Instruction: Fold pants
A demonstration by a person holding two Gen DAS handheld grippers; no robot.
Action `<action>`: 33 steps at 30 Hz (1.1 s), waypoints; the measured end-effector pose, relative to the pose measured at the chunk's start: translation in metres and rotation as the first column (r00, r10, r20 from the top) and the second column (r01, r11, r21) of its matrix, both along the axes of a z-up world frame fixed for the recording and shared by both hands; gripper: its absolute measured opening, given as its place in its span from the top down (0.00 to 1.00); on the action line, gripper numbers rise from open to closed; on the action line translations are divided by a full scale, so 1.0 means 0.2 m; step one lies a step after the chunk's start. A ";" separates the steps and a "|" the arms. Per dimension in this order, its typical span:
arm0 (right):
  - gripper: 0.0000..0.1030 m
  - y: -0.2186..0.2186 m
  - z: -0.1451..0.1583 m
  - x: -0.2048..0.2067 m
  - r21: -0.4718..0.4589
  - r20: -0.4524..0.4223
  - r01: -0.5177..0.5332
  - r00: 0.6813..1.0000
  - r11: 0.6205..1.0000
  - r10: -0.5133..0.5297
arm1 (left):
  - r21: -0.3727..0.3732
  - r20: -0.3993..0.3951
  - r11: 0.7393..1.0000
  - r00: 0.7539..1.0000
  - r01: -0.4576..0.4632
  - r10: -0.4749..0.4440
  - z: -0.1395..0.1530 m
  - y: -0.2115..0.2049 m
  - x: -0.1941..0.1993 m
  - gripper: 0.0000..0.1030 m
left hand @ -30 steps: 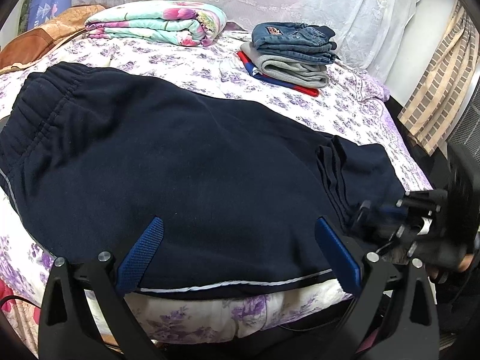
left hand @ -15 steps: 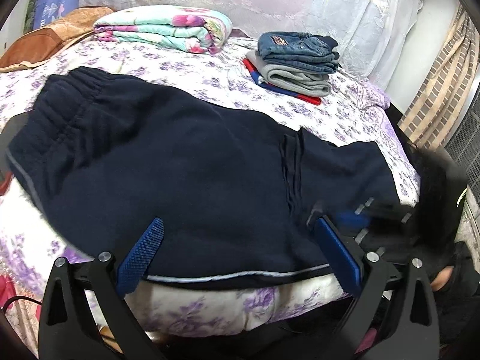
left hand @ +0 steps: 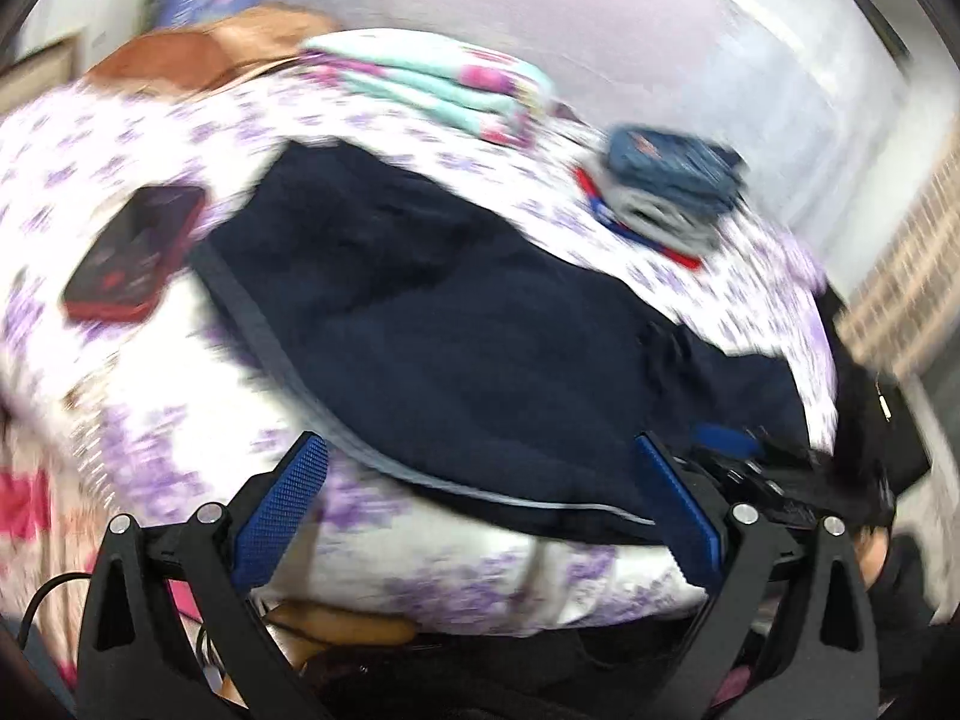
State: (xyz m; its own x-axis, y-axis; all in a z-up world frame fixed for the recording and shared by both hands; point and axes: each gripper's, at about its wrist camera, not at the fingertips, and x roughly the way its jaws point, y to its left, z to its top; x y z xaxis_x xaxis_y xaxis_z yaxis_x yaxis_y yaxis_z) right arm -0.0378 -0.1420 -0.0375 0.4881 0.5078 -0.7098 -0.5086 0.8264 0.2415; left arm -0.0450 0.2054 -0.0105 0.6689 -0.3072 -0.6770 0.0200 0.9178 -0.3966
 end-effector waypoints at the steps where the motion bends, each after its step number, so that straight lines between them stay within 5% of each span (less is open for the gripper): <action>1: 0.44 -0.02 0.04 -0.03 0.053 0.015 0.000 1.000 0.999 0.000 | -0.036 -0.033 0.998 0.998 -0.047 0.046 -0.03 0.08 0.00 0.05; 4: 0.19 -0.12 0.18 -0.17 0.187 0.142 -0.010 0.990 0.982 -0.017 | -0.159 -0.102 0.981 0.991 -0.108 0.093 -0.11 0.20 0.03 0.05; 7: 0.18 -0.16 0.21 -0.24 0.207 0.188 -0.025 0.982 0.978 -0.015 | -0.235 -0.124 0.964 0.988 -0.124 0.097 -0.18 0.23 0.13 0.05; 13: 0.18 -0.17 0.20 -0.30 0.210 0.191 -0.041 0.982 0.977 0.000 | -0.338 -0.016 0.935 0.995 -0.103 0.103 -0.16 0.26 0.30 0.05; 16: 0.15 -0.20 0.17 -0.30 0.225 0.179 -0.024 0.984 0.974 -0.017 | -0.303 -0.015 0.947 0.994 -0.107 0.108 -0.20 0.26 0.40 0.04; 18: 0.03 -0.22 0.16 -0.29 0.239 0.170 -0.010 0.985 0.971 -0.032 | -0.279 -0.037 0.952 0.992 -0.124 0.118 -0.19 0.24 0.43 0.04; 22: 0.03 -0.32 0.13 -0.27 0.313 0.133 0.065 0.985 0.948 -0.111 | -0.334 -0.005 0.935 0.992 -0.119 0.124 -0.18 0.25 0.42 0.07; 25: 0.03 -0.43 0.10 -0.28 0.385 0.110 0.145 0.973 0.911 -0.201 | -0.312 -0.009 0.937 0.987 -0.156 0.162 -0.18 0.25 0.41 0.53; 26: 0.03 -0.48 0.09 -0.29 0.424 0.099 0.163 0.970 0.891 -0.224 | -0.292 -0.018 0.938 0.981 -0.188 0.192 -0.18 0.27 0.39 0.80; 28: 0.03 -0.53 0.07 -0.29 0.482 0.067 0.152 0.976 0.863 -0.209 | -0.321 -0.011 0.926 0.978 -0.200 0.207 -0.18 0.29 0.37 0.80; 33: 0.03 -0.58 0.03 -0.29 0.497 0.033 0.132 0.985 0.858 -0.171 | -0.181 0.151 0.970 0.970 -0.162 0.190 0.04 0.13 0.30 0.82</action>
State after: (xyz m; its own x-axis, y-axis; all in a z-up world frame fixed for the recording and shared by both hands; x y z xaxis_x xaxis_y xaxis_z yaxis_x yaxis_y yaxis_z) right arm -0.0964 -0.2590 -0.0307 0.6279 0.6968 -0.3467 -0.4193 0.6782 0.6036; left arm 0.0141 0.2307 -0.0034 0.8213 -0.2731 -0.5009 -0.0571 0.8342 -0.5485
